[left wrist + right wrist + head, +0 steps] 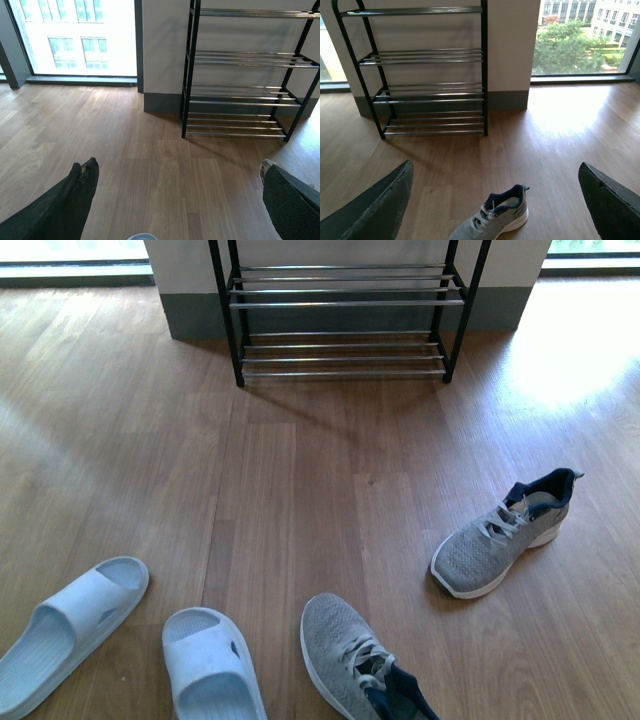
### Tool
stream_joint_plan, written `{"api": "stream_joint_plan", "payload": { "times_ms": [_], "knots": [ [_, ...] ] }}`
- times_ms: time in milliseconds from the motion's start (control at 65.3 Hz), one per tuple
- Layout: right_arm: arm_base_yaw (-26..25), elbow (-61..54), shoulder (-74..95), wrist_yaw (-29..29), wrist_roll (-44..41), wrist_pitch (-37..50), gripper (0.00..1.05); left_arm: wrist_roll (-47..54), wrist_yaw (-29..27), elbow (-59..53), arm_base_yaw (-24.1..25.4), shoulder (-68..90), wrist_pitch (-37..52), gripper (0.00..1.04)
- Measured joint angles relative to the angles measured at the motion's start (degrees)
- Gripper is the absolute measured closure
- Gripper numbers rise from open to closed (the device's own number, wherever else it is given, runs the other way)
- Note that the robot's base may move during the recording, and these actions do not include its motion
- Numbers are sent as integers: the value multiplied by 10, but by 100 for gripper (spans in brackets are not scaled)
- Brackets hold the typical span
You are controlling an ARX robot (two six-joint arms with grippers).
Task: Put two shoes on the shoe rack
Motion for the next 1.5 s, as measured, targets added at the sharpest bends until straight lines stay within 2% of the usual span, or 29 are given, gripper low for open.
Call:
{"api": "stream_joint_plan", "payload": {
  "times_ms": [31, 61, 92, 123, 169, 199, 230, 383, 536, 689, 812, 981, 1149, 1226, 1318, 1501],
  "knots": [
    [-1, 0, 1, -4, 1, 0, 9, 0, 0, 0, 0, 0, 0, 9],
    [-17, 1, 13, -49, 16, 6, 9, 0, 0, 0, 0, 0, 0, 9],
    [-50, 4, 48, -153, 48, 30, 9, 0, 0, 0, 0, 0, 0, 9],
    [-69, 10, 89, -212, 69, 55, 9, 0, 0, 0, 0, 0, 0, 9],
    [-77, 22, 171, -259, 85, 107, 9, 0, 0, 0, 0, 0, 0, 9],
    [-74, 33, 224, -263, 91, 139, 9, 0, 0, 0, 0, 0, 0, 9],
    [-67, 48, 283, -259, 92, 172, 9, 0, 0, 0, 0, 0, 0, 9],
    [-17, 164, 633, -159, 81, 311, 9, 0, 0, 0, 0, 0, 0, 9],
    [18, 292, 923, -104, 61, 331, 9, 0, 0, 0, 0, 0, 0, 9],
    [33, 435, 1173, -27, 79, 301, 9, 0, 0, 0, 0, 0, 0, 9],
    [37, 506, 1273, 12, 87, 301, 9, 0, 0, 0, 0, 0, 0, 9],
    [47, 580, 1349, -17, 60, 259, 9, 0, 0, 0, 0, 0, 0, 9],
    [65, 622, 1393, -37, -58, 278, 9, 0, 0, 0, 0, 0, 0, 9],
    [69, 656, 1416, -51, -88, 246, 9, 0, 0, 0, 0, 0, 0, 9],
    [68, 707, 1448, -31, -68, 216, 9, 0, 0, 0, 0, 0, 0, 9],
    [59, 800, 1504, 28, 27, 177, 9, 0, 0, 0, 0, 0, 0, 9]
  ]
}}
